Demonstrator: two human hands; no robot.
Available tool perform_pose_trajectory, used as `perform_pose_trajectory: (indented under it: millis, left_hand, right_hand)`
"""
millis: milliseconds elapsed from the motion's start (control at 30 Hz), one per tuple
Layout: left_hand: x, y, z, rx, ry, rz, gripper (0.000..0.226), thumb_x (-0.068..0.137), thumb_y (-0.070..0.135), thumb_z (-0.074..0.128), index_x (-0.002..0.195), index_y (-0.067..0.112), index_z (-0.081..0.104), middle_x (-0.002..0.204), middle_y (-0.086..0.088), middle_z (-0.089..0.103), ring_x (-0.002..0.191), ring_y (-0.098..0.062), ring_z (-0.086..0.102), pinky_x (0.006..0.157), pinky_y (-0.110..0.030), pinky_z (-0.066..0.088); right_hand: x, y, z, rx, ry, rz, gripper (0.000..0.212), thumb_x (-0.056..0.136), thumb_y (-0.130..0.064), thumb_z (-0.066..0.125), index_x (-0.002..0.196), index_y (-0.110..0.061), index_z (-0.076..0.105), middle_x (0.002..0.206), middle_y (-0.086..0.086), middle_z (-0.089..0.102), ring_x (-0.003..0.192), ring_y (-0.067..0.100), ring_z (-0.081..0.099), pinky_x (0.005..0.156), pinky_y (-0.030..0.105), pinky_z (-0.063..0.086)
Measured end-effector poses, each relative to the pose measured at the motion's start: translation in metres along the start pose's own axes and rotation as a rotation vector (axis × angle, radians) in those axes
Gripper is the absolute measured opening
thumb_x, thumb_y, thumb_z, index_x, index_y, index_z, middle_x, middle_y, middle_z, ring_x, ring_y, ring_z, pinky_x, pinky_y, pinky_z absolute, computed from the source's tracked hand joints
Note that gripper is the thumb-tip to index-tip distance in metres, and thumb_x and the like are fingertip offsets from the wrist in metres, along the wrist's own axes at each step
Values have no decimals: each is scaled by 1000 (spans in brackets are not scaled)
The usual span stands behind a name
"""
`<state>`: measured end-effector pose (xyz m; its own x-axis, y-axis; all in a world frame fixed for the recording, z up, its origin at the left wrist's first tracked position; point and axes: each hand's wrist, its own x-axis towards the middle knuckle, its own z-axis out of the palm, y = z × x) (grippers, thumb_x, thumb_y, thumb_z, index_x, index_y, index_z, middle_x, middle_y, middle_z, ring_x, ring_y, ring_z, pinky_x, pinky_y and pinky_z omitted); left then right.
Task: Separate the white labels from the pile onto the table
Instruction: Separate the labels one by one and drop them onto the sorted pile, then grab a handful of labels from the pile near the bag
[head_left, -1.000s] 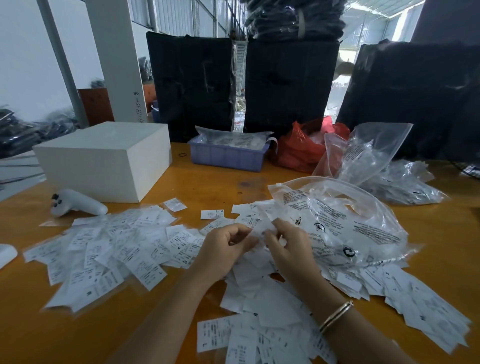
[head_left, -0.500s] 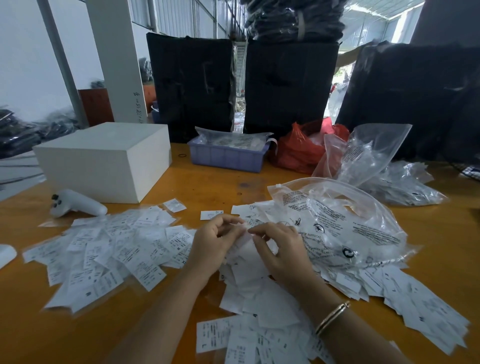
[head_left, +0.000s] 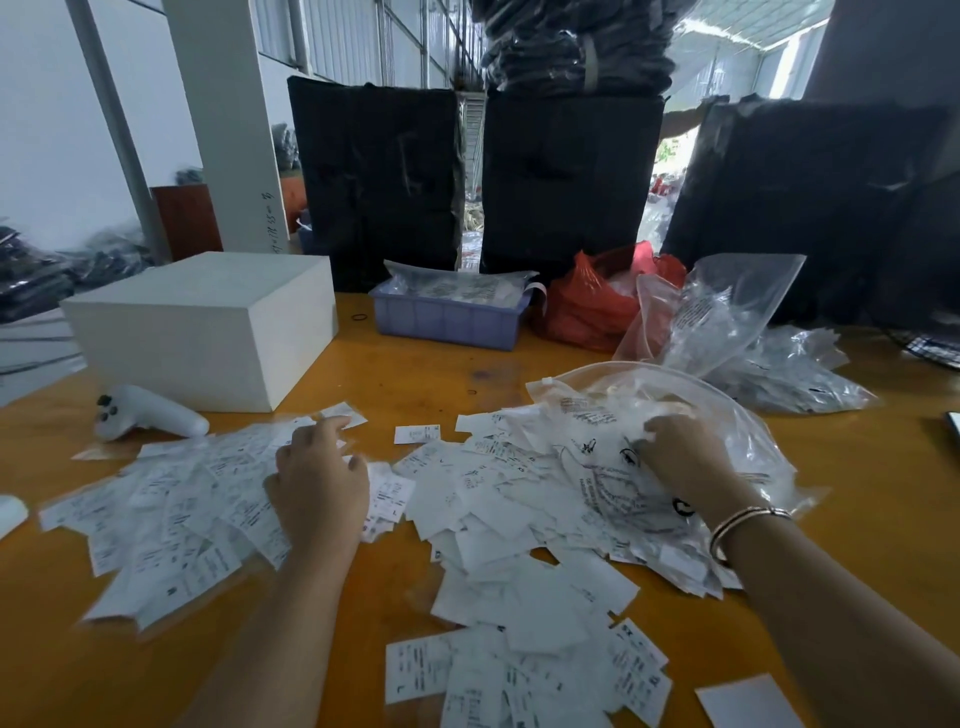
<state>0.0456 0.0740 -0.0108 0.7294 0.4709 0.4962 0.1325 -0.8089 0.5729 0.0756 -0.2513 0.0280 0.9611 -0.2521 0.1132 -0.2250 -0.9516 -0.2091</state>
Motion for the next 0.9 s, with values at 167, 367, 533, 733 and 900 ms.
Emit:
perform_pose_trajectory:
  millis: [167, 367, 533, 733, 900]
  left_hand:
    - [-8, 13, 3, 31, -35, 276, 33, 83, 14, 68, 115, 20, 64, 120, -5, 61, 114, -26, 49, 89, -39, 41]
    - [-23, 28, 11, -207, -251, 520, 21, 89, 13, 63, 107, 21, 69, 113, 4, 65, 111, -11, 50, 91, -21, 37]
    - [-31, 36, 14, -456, -462, 427, 20, 93, 33, 57, 111, 30, 64, 118, 15, 60, 110, 1, 47, 94, -20, 37]
    - [-35, 40, 7, -696, -680, 347, 22, 89, 43, 57, 97, 26, 67, 87, 22, 66, 87, 5, 60, 73, -10, 47]
    - [-33, 39, 11, -745, -611, 203, 4, 88, 24, 65, 85, 26, 67, 79, 21, 69, 79, 4, 64, 67, -7, 47]
  right_hand:
    - [-8, -7, 8, -38, 70, 7, 21, 91, -20, 48, 91, -13, 68, 101, 7, 64, 99, 28, 56, 90, 38, 41]
    - [-15, -13, 2, 228, 328, -19, 27, 96, -28, 48, 92, -13, 71, 97, 5, 66, 93, 27, 56, 89, 39, 39]
    - [-51, -55, -6, 723, 430, -321, 24, 95, -24, 53, 85, -8, 69, 76, 5, 63, 63, 19, 52, 59, 20, 42]
    - [-87, -99, 30, 1012, -114, -403, 19, 92, -13, 57, 86, -28, 67, 63, -8, 64, 52, -1, 54, 53, 15, 44]
    - [-88, -91, 42, 1077, -107, -346, 16, 94, -24, 55, 109, -23, 60, 78, -5, 71, 64, 2, 60, 58, 16, 46]
